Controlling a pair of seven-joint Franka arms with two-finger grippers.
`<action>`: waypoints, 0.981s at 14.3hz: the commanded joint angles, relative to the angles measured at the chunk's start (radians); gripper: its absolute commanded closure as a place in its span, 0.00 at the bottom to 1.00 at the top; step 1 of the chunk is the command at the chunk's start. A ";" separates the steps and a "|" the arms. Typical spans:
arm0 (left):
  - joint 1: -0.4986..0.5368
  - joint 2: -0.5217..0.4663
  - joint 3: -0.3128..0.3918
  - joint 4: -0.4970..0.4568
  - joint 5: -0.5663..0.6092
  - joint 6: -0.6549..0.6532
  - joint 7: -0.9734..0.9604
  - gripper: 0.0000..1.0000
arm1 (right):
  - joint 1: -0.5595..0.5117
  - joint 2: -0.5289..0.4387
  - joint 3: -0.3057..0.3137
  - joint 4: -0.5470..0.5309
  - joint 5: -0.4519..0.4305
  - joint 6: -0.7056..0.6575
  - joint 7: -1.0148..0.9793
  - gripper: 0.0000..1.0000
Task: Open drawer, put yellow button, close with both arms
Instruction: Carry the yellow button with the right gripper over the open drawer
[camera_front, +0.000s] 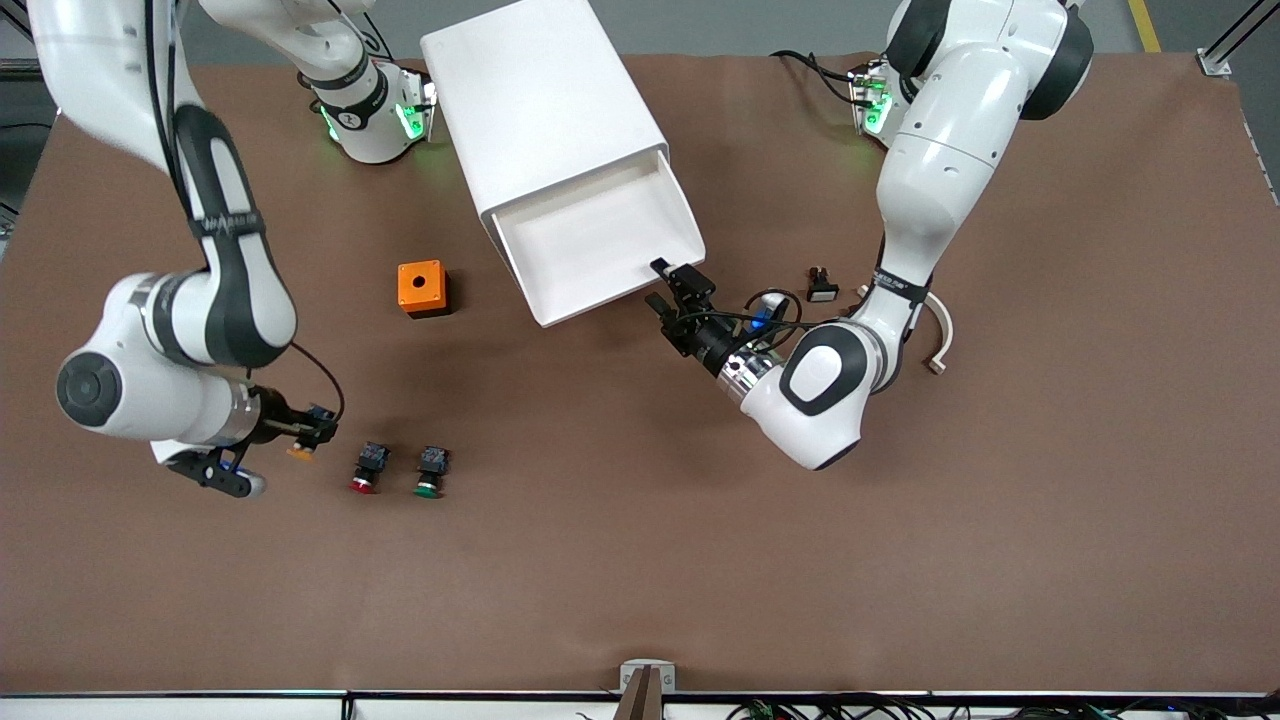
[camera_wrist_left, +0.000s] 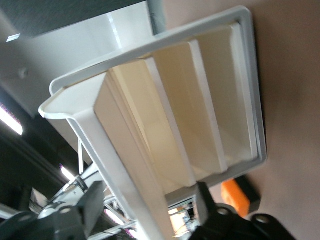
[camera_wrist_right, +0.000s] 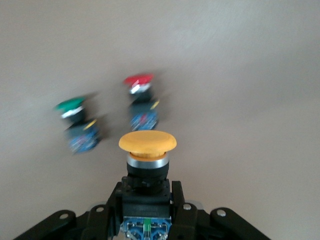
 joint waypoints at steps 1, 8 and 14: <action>0.011 -0.014 0.006 0.045 0.002 0.000 0.210 0.01 | 0.117 -0.126 -0.006 -0.043 0.019 -0.063 0.246 1.00; -0.013 -0.104 0.074 0.119 0.172 0.073 0.739 0.01 | 0.459 -0.235 -0.006 -0.050 0.024 -0.089 0.883 1.00; -0.074 -0.192 0.074 0.114 0.495 0.302 0.956 0.01 | 0.670 -0.214 -0.008 -0.050 0.010 0.006 1.234 1.00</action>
